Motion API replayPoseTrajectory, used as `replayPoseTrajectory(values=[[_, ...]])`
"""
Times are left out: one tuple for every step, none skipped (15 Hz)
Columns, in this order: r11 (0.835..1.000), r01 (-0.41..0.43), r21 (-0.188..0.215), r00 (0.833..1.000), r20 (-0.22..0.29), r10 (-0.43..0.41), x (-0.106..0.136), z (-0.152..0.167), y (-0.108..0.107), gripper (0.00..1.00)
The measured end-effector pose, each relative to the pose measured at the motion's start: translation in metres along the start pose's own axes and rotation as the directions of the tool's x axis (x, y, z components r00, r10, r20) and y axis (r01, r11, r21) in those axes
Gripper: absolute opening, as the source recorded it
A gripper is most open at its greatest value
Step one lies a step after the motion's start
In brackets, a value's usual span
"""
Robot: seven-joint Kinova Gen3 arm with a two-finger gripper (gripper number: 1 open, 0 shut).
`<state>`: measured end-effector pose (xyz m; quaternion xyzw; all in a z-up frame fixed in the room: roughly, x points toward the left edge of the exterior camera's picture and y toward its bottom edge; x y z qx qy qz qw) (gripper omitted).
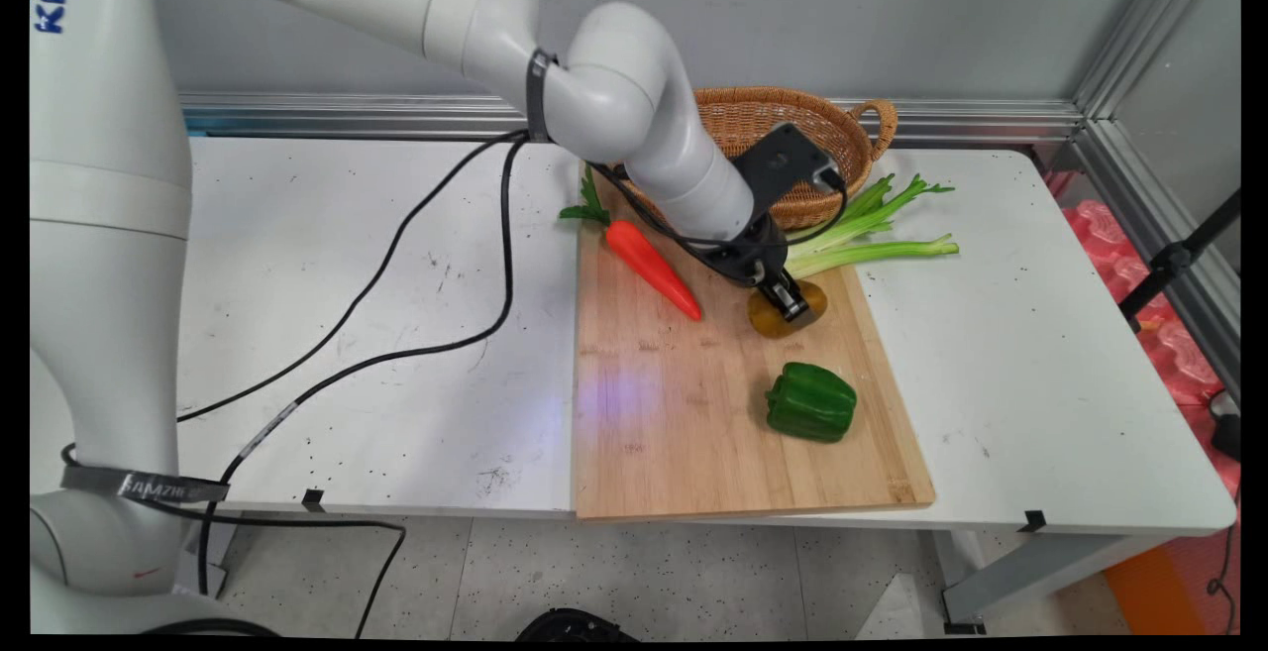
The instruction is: Place the picked object on the cutting board
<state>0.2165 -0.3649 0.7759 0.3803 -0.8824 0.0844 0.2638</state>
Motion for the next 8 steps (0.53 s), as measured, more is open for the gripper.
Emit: replayPoseTrajectory(values=[[1.0,0.001,0.0,1.0,0.001,-0.001,-0.002,0.003,0.0,0.0],[1.0,0.001,-0.002,1.0,0.002,-0.001,-0.004,0.007,0.001,0.0],[1.0,0.002,-0.003,1.0,0.003,-0.002,-0.006,0.009,0.001,0.0],[1.0,0.002,-0.004,1.0,0.006,-0.002,-0.008,0.011,0.001,0.0],[1.0,0.001,-0.006,1.0,0.005,-0.001,-0.009,0.012,0.001,1.0],[1.0,0.001,-0.007,1.0,0.005,-0.001,-0.009,0.013,0.002,1.0],[1.0,-0.001,-0.01,1.0,0.005,0.001,-0.009,0.014,0.002,1.0],[1.0,0.001,-0.011,1.0,0.002,-0.001,-0.015,0.011,0.007,1.0]])
